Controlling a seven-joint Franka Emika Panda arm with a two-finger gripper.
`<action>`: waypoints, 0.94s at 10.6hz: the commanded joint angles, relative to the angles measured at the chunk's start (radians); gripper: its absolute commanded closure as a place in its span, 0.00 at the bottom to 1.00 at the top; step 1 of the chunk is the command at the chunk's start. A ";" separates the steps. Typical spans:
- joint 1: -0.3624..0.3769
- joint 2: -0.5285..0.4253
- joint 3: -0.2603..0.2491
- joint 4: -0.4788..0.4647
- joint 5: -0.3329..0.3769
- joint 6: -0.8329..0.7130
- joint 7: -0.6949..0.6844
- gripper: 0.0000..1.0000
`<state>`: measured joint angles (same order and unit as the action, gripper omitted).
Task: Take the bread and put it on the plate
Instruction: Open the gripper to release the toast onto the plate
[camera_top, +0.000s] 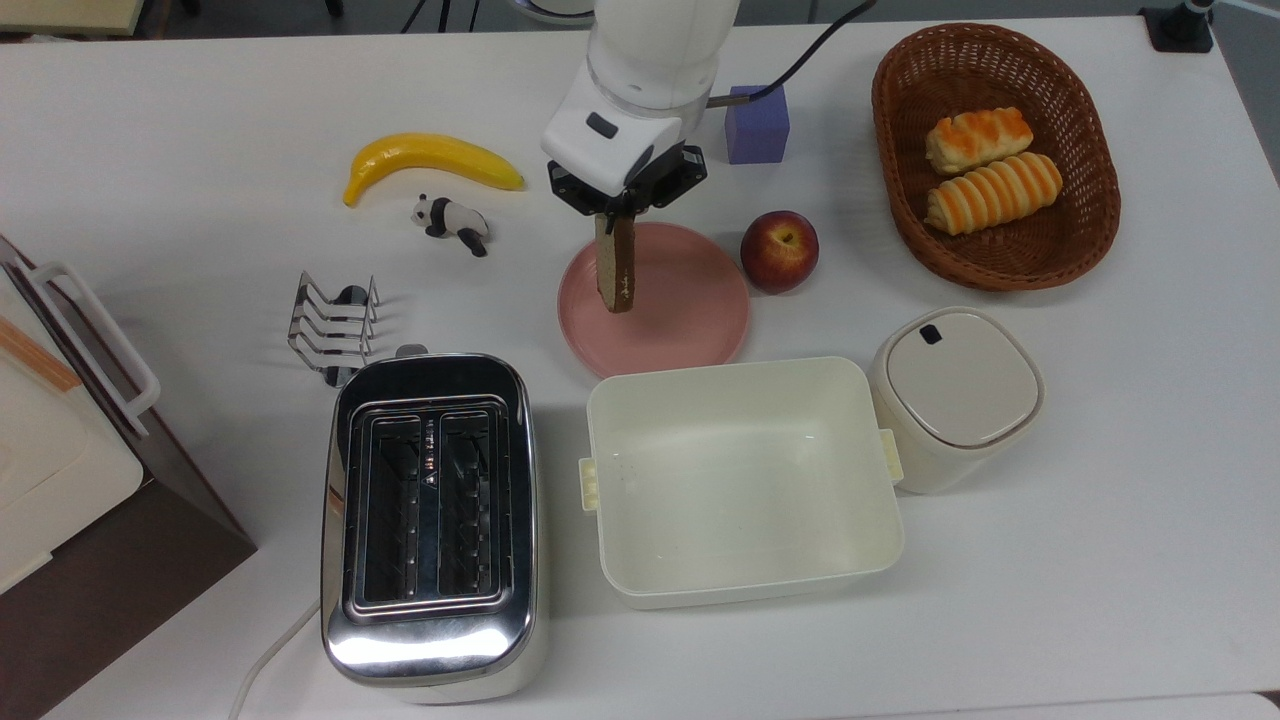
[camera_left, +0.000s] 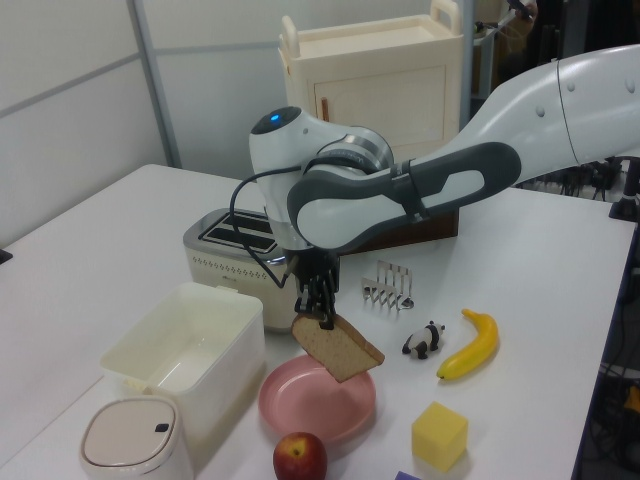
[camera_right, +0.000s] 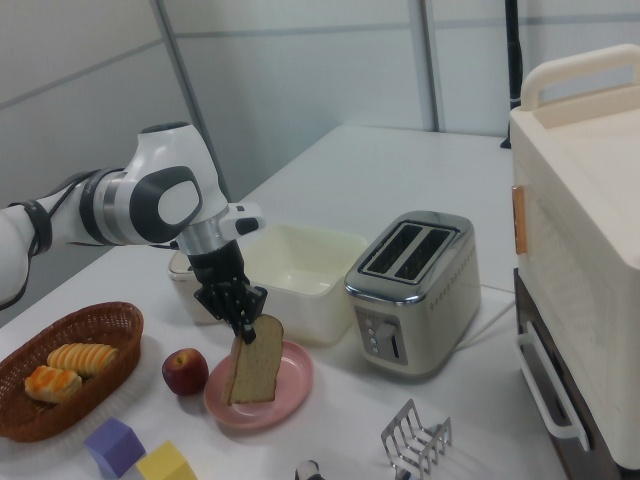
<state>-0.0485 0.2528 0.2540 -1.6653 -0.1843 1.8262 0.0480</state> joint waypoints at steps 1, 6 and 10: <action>0.007 -0.023 -0.004 -0.034 -0.018 0.050 0.004 1.00; 0.006 -0.021 -0.004 -0.036 -0.036 0.047 0.015 0.00; 0.003 -0.021 -0.004 -0.034 -0.037 0.042 0.016 0.00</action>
<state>-0.0479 0.2528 0.2537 -1.6674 -0.2067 1.8460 0.0486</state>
